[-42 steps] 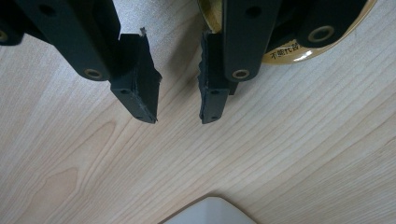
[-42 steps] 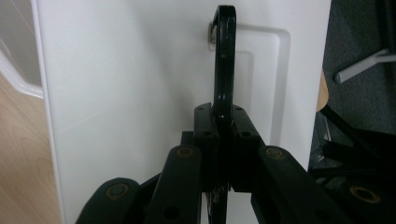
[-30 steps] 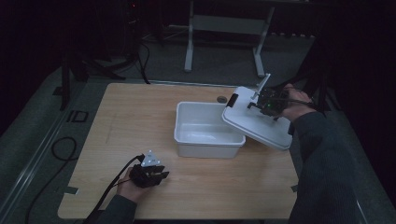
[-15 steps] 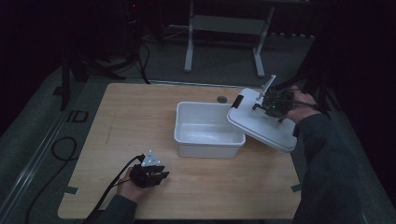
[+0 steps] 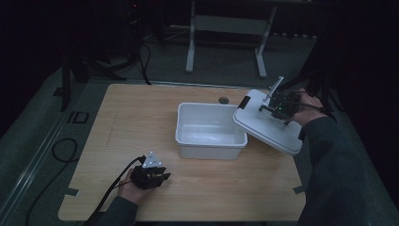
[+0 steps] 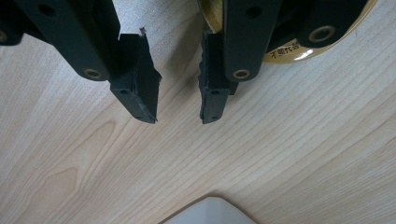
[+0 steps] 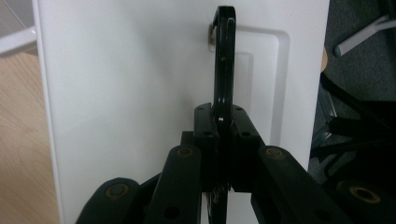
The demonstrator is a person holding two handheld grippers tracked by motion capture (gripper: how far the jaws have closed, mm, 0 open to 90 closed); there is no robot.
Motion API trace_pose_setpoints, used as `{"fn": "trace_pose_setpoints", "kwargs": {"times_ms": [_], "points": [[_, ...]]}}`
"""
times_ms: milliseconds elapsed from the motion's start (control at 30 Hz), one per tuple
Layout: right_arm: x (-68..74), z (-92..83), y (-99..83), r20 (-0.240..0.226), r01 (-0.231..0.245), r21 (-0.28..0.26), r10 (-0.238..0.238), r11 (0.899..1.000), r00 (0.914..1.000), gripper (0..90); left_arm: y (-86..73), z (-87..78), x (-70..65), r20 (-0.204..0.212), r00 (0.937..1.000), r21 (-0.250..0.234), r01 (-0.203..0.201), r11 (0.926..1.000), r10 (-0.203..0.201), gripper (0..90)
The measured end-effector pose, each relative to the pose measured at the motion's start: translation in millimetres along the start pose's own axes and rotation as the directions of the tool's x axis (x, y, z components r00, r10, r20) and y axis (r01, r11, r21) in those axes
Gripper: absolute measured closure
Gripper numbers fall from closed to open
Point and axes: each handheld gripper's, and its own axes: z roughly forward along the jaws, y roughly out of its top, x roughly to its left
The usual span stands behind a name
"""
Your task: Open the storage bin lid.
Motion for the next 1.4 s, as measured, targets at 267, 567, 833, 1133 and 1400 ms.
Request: {"fn": "trace_pose_setpoints", "kwargs": {"times_ms": [267,567,833,1133,1400], "points": [[-3.7,-0.6,-8.8,0.004,-0.022,0.001,0.022,1.0,0.9998,84.1,0.0,0.2,-0.1,-0.001,1.0,0.0,0.0,1.0,0.0,66.9],[-5.5,0.6,-16.9,0.006,-0.036,0.013,0.036,0.999,0.9993,84.2,0.0,0.3,-0.2,0.0,1.0,0.001,0.0,1.0,0.0,66.9],[-8.1,1.8,-24.5,0.01,-0.056,0.015,0.056,0.998,0.9984,84.2,0.1,0.4,-0.2,0.0,1.0,0.002,0.0,1.0,0.0,66.9],[-9.7,4.6,-29.6,0.016,-0.078,0.016,0.078,0.997,0.9969,84.2,0.2,0.1,-0.3,-0.003,1.0,0.002,-0.001,1.0,0.001,66.9],[-9.6,9.4,-34.4,0.013,-0.103,0.013,0.103,0.995,0.9946,84.1,0.1,0.1,-0.3,-0.002,1.0,0.001,-0.001,1.0,0.001,66.9]]}}
